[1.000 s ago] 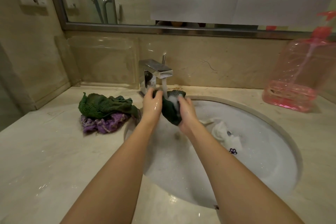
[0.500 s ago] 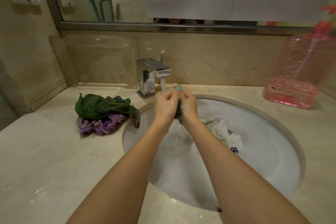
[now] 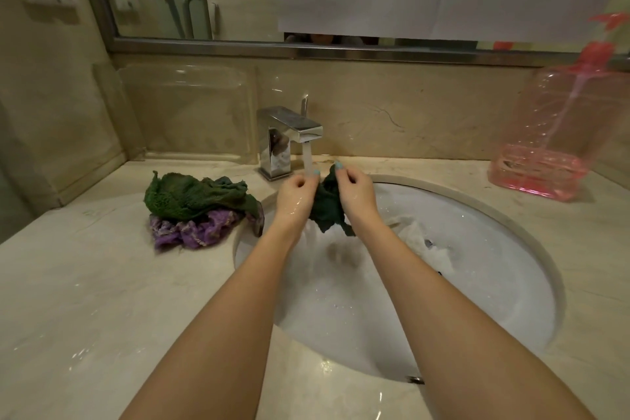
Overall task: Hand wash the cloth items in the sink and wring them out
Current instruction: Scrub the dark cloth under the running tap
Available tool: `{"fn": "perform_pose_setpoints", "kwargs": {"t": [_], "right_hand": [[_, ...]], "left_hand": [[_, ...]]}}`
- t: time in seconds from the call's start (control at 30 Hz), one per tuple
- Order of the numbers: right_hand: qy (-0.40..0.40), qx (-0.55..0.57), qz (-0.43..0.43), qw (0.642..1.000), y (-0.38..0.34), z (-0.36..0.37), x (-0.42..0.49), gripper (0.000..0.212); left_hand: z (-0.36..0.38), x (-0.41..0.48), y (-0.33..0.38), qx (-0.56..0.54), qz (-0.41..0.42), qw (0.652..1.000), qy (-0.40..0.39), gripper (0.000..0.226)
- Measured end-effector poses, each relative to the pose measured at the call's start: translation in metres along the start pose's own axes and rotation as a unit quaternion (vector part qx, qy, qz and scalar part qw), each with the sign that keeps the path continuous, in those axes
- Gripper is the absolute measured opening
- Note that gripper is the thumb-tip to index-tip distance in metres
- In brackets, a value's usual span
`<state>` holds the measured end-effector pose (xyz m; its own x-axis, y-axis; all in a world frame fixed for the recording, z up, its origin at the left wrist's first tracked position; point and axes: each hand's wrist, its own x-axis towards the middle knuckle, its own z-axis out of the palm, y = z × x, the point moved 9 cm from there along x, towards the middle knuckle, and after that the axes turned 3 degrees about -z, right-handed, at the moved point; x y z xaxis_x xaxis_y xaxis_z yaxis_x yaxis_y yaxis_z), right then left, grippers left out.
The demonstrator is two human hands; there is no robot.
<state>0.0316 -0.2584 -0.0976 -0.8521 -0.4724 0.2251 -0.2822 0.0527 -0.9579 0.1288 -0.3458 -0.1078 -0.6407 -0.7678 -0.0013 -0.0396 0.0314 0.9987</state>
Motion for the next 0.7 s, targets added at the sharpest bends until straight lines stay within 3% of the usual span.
{"fn": "perform_pose_setpoints", "kwargs": {"t": [0.17, 0.3, 0.37, 0.47, 0.7], "right_hand": [[-0.022, -0.019, -0.022, 0.999, 0.0, -0.001, 0.001, 0.025], [-0.033, 0.043, 0.054, 0.997, 0.013, 0.001, -0.001, 0.019], [-0.044, 0.117, 0.093, 0.988, 0.017, 0.001, 0.0, 0.014], [-0.091, 0.158, 0.101, 0.978, 0.015, 0.01, -0.003, 0.032], [-0.104, 0.072, 0.033, 0.991, 0.003, 0.01, 0.0, 0.025]], "left_hand": [[-0.006, 0.005, -0.006, 0.067, -0.003, 0.997, -0.029, 0.007], [0.004, -0.002, -0.01, 0.067, -0.01, 0.994, -0.088, 0.031], [0.001, -0.001, -0.005, 0.058, 0.006, 0.995, -0.079, 0.037], [-0.007, 0.005, 0.001, 0.06, 0.034, 0.997, -0.021, 0.046], [-0.024, 0.014, 0.007, 0.025, 0.072, 0.996, 0.043, 0.005]]}}
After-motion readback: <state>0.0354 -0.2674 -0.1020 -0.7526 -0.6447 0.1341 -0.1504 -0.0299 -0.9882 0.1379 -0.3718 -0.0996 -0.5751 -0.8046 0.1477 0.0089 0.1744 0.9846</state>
